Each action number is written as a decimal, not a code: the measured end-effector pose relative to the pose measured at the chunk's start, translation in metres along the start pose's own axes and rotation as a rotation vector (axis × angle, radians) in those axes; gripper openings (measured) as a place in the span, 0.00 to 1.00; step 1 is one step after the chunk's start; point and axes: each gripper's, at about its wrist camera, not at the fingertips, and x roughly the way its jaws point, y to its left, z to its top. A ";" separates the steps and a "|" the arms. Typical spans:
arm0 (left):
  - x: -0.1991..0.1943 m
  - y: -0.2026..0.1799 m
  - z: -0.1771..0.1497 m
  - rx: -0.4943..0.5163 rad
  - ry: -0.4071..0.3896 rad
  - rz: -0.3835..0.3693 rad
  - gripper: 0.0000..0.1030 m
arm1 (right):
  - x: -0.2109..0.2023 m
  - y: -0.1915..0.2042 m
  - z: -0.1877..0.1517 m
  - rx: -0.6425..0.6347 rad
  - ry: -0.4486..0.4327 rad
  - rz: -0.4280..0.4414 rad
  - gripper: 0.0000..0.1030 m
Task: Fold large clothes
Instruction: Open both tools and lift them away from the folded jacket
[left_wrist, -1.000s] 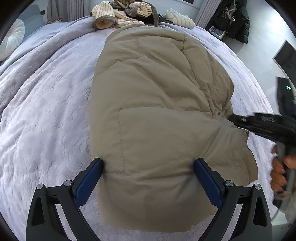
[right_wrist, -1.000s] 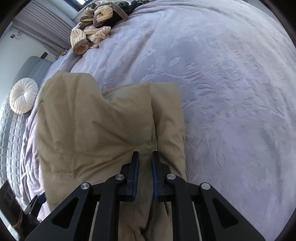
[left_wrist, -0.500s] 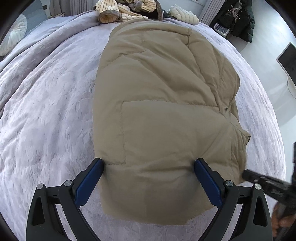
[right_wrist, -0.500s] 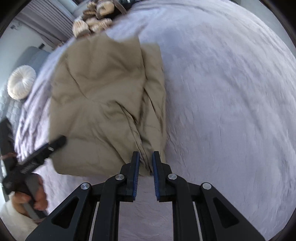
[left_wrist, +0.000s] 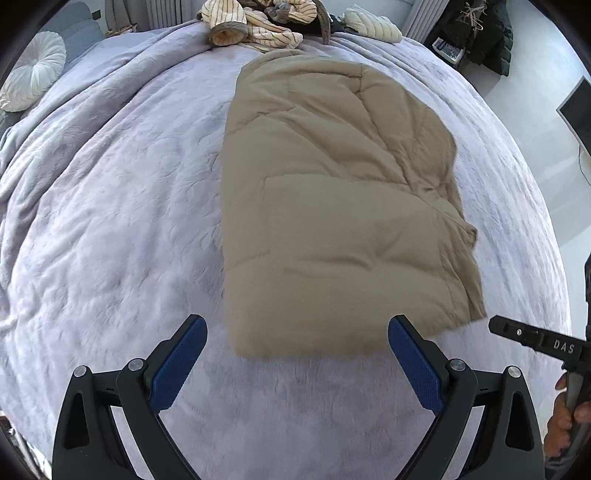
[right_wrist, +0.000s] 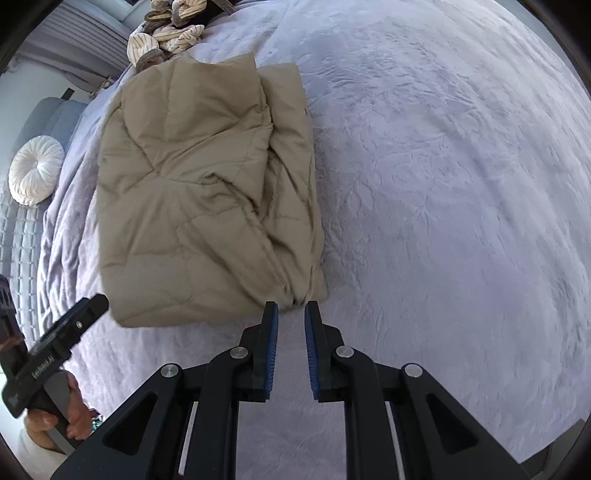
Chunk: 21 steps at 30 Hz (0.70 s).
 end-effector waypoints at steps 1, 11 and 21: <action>-0.005 -0.001 -0.002 0.005 0.008 0.003 0.95 | -0.005 0.003 -0.003 -0.001 0.002 0.002 0.16; -0.061 -0.011 -0.012 -0.005 -0.029 0.025 0.99 | -0.059 0.051 -0.016 -0.076 -0.065 0.009 0.55; -0.111 -0.007 -0.006 -0.025 -0.110 0.106 0.99 | -0.105 0.085 -0.022 -0.162 -0.201 -0.097 0.87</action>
